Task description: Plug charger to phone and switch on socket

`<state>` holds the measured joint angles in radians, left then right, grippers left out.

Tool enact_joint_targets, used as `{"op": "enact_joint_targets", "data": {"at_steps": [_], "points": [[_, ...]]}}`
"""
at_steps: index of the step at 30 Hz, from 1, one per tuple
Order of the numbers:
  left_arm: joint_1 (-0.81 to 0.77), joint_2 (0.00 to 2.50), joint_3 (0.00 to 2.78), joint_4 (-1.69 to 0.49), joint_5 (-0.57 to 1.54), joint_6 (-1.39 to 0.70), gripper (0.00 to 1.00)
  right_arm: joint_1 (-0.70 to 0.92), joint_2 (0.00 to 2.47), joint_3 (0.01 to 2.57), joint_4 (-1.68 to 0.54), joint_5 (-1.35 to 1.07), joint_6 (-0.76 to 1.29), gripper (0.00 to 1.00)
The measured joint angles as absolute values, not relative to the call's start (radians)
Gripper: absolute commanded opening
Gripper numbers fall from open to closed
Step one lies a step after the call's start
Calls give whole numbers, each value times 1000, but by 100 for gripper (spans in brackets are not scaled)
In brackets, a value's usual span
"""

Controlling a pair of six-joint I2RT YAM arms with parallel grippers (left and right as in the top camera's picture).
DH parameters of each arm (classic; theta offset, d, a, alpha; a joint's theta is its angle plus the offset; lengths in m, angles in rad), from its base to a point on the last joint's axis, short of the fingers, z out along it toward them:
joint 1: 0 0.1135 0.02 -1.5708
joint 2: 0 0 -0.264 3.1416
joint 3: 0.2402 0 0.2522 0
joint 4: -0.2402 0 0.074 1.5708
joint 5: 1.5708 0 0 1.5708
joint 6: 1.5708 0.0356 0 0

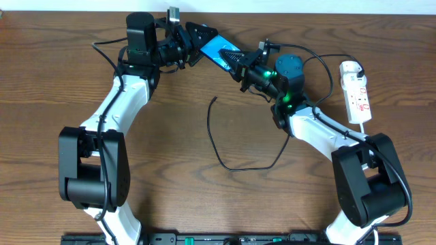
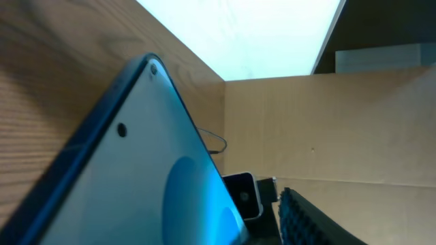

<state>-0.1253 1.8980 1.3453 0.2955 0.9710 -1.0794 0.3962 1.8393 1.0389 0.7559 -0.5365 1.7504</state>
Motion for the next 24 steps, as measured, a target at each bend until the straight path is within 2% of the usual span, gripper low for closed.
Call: {"op": "enact_joint_targets", "data": {"at_steps": [4, 10, 17, 21, 24], "points": [[-125, 1898, 1345, 295, 959, -1092, 41, 397, 1839, 1039, 761, -534, 1758, 1], [-126, 1898, 1345, 293, 941, -1120, 37, 397, 1839, 1039, 766, -527, 1765, 1], [-125, 1898, 1345, 289, 933, -1179, 22, 397, 1839, 1039, 769, -523, 1766, 1], [-125, 1898, 1345, 287, 929, -1202, 19, 397, 1839, 1041, 772, -522, 1766, 1], [-125, 1898, 1345, 285, 929, -1213, 9, 397, 1839, 1041, 772, -522, 1771, 2]]}}
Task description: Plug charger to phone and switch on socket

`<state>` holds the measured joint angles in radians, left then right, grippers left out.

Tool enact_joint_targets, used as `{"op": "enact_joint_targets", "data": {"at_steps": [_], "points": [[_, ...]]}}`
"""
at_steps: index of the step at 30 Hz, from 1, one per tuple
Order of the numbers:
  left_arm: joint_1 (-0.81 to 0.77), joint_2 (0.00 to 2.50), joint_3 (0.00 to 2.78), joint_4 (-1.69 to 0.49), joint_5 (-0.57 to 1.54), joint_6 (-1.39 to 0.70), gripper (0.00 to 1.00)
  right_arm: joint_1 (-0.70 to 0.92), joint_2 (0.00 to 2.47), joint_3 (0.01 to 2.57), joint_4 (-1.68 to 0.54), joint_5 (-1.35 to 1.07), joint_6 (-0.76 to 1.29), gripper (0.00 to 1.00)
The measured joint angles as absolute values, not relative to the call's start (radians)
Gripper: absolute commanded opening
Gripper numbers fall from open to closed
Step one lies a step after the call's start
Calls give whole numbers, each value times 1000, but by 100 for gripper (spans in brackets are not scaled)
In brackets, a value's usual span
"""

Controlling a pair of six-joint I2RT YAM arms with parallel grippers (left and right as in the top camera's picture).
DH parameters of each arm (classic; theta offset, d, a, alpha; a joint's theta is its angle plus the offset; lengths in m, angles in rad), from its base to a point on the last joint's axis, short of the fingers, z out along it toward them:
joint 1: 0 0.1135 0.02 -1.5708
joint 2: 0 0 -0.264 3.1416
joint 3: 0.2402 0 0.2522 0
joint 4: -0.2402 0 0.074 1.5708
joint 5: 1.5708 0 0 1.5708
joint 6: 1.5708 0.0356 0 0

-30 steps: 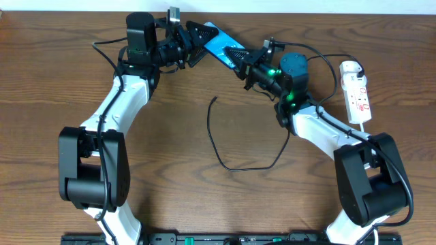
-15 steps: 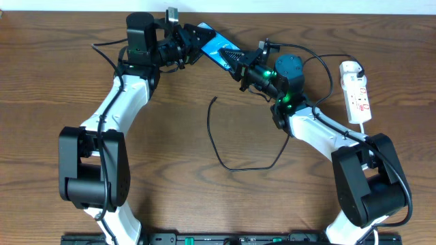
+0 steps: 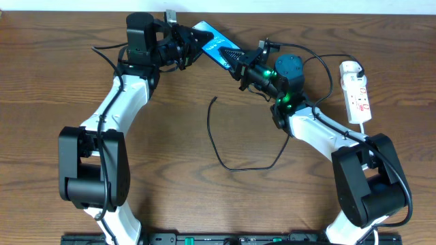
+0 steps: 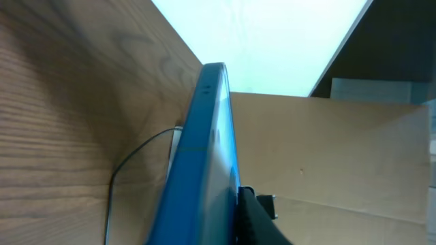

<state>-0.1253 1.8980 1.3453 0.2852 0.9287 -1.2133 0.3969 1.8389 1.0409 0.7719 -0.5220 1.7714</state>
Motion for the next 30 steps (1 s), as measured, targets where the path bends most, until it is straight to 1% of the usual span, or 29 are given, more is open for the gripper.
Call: {"op": "enact_joint_targets", "data": {"at_steps": [6, 7, 10, 12, 14, 17, 21, 23, 28, 30], "points": [[-125, 1898, 1345, 289, 933, -1280, 7, 397, 1839, 1041, 770, -520, 1802, 2], [-125, 1898, 1345, 289, 933, -1283, 8, 397, 1839, 1041, 770, -521, 1803, 4], [-125, 1898, 1345, 289, 933, -1285, 8, 397, 1839, 1041, 768, -522, 1798, 21], [-126, 1898, 1345, 289, 929, -1282, 7, 399, 1839, 1041, 762, -519, 1794, 36], [-126, 1898, 1345, 287, 929, -1278, 8, 399, 1839, 1041, 765, -516, 1786, 44], [-127, 1898, 1345, 285, 928, -1275, 7, 399, 1839, 1042, 768, -514, 1782, 52], [-126, 1898, 1345, 285, 927, -1275, 7, 399, 1839, 1043, 767, -510, 1769, 58], [-126, 1898, 1345, 285, 925, -1274, 7, 399, 1839, 1043, 767, -508, 1757, 64], [-123, 1898, 1345, 285, 925, -1267, 7, 398, 1839, 1043, 766, -508, 1696, 73], [-117, 1898, 1345, 285, 925, -1259, 7, 397, 1839, 1043, 756, -508, 1657, 79]]}}
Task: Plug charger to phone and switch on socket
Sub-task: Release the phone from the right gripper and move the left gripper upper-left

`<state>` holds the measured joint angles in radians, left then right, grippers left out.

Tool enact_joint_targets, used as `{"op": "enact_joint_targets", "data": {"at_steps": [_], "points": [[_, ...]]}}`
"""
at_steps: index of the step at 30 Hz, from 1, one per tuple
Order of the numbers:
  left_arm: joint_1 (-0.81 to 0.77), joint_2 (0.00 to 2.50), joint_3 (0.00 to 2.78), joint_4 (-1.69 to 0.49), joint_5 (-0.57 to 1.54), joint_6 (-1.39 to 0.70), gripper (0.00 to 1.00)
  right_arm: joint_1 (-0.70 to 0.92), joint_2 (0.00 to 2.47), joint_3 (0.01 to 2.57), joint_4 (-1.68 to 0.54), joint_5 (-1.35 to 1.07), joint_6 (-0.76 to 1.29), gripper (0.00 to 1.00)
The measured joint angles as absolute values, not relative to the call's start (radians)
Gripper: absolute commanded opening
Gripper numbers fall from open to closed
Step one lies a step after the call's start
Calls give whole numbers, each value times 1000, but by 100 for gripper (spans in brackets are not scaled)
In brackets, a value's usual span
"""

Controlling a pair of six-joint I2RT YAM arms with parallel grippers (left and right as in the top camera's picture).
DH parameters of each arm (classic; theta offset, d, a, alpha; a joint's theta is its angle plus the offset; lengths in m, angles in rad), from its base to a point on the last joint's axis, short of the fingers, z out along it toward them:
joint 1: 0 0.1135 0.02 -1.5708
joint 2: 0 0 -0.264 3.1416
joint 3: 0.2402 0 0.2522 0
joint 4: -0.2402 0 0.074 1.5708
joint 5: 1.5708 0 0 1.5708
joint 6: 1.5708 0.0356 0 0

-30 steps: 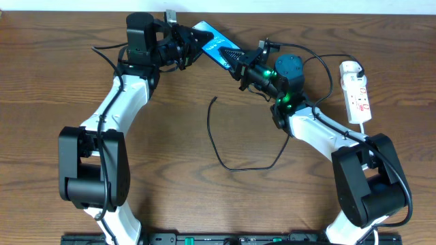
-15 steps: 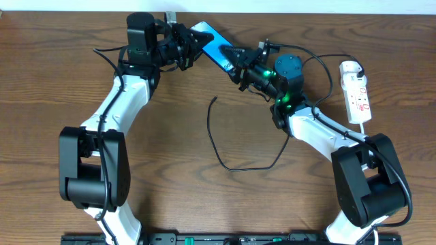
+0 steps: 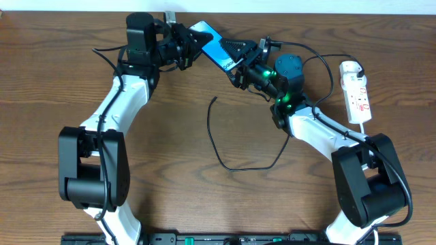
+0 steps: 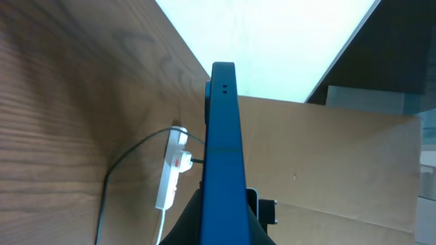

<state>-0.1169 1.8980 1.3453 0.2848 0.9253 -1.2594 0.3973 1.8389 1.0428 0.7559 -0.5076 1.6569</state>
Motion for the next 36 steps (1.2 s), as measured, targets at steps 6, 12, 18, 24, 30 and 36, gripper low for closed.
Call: {"op": "enact_joint_targets", "data": {"at_steps": [6, 12, 18, 24, 30, 36], "points": [[-68, 1898, 1345, 285, 938, -1233, 7, 385, 1839, 1048, 599, -507, 1506, 90], [-4, 1900, 1345, 271, 979, -1202, 7, 370, 1834, 1057, 410, -509, 1298, 96], [64, 1902, 1345, 287, 1058, -1200, 7, 371, 1825, 1068, 196, -520, 1052, 94], [138, 1902, 1345, 287, 1137, -1200, 7, 371, 1826, 1063, 86, -514, 871, 86], [189, 1902, 1345, 287, 1200, -1200, 7, 373, 1826, 1063, 60, -502, 790, 80], [228, 1902, 1345, 287, 1229, -1200, 7, 410, 1826, 1063, 60, -469, 761, 76]]}}
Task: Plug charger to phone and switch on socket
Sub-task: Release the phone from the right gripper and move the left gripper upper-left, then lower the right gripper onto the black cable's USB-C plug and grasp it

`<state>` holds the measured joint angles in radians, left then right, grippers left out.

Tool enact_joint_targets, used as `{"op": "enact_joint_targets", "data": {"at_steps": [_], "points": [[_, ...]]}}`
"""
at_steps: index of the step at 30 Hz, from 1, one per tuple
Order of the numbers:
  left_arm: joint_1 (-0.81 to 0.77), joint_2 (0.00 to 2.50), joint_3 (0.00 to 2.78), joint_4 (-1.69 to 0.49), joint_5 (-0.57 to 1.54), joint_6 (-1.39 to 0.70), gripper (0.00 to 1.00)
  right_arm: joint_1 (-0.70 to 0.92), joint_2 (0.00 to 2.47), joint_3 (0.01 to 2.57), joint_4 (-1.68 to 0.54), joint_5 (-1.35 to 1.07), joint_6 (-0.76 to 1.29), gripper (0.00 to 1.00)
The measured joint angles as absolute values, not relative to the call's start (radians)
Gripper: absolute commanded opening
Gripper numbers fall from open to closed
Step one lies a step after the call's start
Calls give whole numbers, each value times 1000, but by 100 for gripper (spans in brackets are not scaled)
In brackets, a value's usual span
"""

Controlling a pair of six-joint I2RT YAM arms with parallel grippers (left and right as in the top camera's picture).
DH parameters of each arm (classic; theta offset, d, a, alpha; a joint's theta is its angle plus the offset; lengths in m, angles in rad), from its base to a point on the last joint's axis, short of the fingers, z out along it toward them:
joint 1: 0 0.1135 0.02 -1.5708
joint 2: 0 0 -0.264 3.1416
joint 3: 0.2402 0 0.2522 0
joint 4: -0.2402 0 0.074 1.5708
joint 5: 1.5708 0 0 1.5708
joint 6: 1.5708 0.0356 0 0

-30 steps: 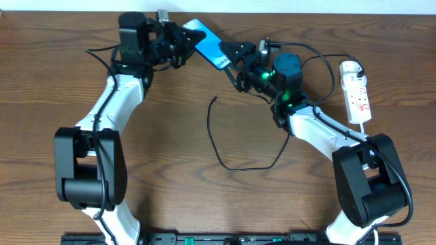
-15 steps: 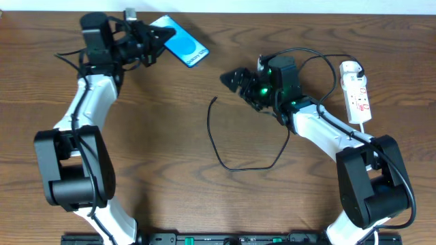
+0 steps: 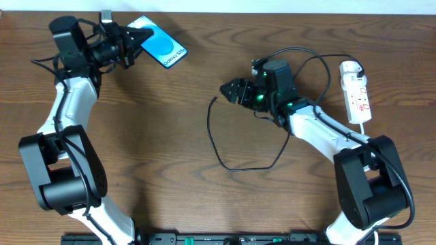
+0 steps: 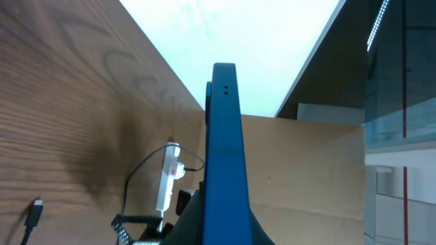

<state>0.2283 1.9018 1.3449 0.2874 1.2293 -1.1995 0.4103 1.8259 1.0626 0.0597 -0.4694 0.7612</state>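
The blue phone [image 3: 158, 45] is held at the table's far left, and my left gripper [image 3: 133, 39] is shut on its near end. In the left wrist view the phone [image 4: 225, 150] stands edge-on between the jaws, its end with two small holes pointing away. My right gripper [image 3: 230, 90] hovers open at mid table, just right of the loose charger plug [image 3: 214, 101]. The black cable [image 3: 216, 146] loops across the table toward the white socket strip [image 3: 357, 92] at the right edge, which also shows small in the left wrist view [image 4: 167, 178].
The table's back edge [image 3: 272, 13] runs close behind the phone and both arms. Cable runs from the socket strip arc over my right arm [image 3: 320, 126]. Bare wood [image 3: 136, 156] lies between the two arms.
My left gripper has carried the phone from the back middle of the table to the far left. My right gripper has let go of the phone and now sits lower, near the cable plug.
Both grippers met at the phone at the back middle, the phone tilted flat-side to the left wrist camera. It was then turned edge-on in the left jaws. Now the left gripper alone holds it at the far left, and the right is open by the plug.
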Motion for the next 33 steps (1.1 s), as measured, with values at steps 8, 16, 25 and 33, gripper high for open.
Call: {"op": "enact_joint_targets", "data": {"at_steps": [8, 16, 25, 33], "points": [[231, 1902, 1345, 287, 1233, -1200, 7, 454, 1827, 1126, -52, -442, 745, 72], [242, 1902, 1345, 287, 1234, -1200, 7, 454, 1901, 1299, -179, -435, 733, 65], [277, 1902, 1345, 287, 1249, -1200, 7, 479, 2023, 1332, -192, -459, 754, 60], [275, 1902, 1345, 287, 1255, -1200, 8, 490, 2041, 1332, -194, -449, 804, 57]]}}
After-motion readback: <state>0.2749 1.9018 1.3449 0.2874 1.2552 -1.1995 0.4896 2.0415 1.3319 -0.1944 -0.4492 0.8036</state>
